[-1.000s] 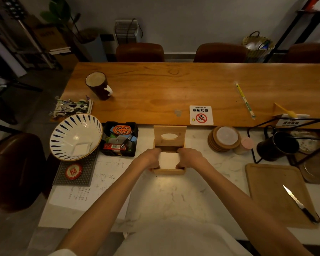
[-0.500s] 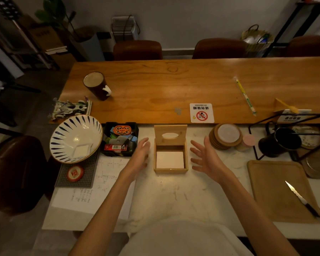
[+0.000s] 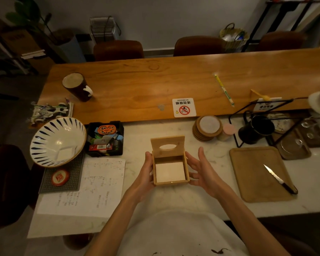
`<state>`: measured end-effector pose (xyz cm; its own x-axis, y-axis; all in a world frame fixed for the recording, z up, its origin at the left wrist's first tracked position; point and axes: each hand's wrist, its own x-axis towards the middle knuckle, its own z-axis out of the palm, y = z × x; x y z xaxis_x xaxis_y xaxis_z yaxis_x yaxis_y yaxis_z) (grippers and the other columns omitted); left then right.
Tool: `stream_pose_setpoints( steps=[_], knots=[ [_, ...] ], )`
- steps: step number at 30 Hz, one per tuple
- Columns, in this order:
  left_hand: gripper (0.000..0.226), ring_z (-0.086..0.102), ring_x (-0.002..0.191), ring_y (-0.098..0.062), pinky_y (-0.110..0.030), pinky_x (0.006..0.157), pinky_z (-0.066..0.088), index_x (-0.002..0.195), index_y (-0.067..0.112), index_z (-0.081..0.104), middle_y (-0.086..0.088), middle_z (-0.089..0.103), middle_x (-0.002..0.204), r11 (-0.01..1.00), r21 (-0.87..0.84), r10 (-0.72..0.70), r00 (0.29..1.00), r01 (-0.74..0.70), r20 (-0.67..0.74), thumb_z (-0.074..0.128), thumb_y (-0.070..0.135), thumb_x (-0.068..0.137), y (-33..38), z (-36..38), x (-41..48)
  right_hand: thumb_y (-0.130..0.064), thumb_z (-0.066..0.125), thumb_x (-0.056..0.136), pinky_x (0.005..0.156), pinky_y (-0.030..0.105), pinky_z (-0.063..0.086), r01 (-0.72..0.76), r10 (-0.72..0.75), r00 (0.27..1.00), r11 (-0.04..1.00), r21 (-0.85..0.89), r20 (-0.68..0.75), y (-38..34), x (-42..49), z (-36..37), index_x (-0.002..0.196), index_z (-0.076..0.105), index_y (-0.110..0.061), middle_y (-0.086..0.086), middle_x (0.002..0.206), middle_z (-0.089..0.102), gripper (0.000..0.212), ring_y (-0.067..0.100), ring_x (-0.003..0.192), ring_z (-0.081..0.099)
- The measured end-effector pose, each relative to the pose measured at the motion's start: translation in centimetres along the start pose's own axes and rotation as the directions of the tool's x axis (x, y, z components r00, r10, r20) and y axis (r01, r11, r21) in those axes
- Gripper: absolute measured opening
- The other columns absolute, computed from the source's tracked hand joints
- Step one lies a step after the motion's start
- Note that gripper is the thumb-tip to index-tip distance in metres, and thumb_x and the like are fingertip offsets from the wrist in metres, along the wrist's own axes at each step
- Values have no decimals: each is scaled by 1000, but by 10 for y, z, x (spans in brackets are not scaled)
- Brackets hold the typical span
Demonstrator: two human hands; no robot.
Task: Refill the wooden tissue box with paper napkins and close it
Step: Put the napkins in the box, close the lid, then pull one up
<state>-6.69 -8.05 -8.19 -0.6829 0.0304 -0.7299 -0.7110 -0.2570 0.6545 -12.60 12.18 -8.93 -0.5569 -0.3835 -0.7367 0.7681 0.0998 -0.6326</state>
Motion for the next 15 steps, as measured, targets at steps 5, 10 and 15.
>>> stream_pose_setpoints(
  steps=[5, 10, 15],
  knots=[
    [46, 56, 99, 0, -31, 86, 48, 111, 49, 51, 21, 60, 105, 997, 67, 30, 999, -29, -17, 10, 64, 96, -5, 6, -3, -79, 20, 86, 113, 55, 32, 11, -9, 1000, 998, 57, -28, 15, 0, 1, 147, 35, -40, -7, 158, 31, 75, 34, 138, 39],
    [82, 25, 146, -32, -61, 113, 23, 151, 37, 28, -4, 28, 159, 995, 22, -93, 996, 93, 10, 14, 81, 84, 10, -12, 2, -77, 25, 87, 111, 57, 33, -42, 43, 999, 997, 58, -29, 5, 6, -5, 149, 35, -34, 1, 157, 33, 75, 40, 137, 39],
    [105, 32, 138, -49, -70, 101, 35, 153, 6, 16, -27, 29, 154, 956, -7, -292, 953, 294, 82, 36, 80, 82, 54, -36, 18, -86, 44, 71, 101, 67, 37, -233, 233, 972, 970, -69, -3, -36, 24, 1, 153, 18, -22, 25, 150, 36, 107, 51, 129, 43]
  ],
)
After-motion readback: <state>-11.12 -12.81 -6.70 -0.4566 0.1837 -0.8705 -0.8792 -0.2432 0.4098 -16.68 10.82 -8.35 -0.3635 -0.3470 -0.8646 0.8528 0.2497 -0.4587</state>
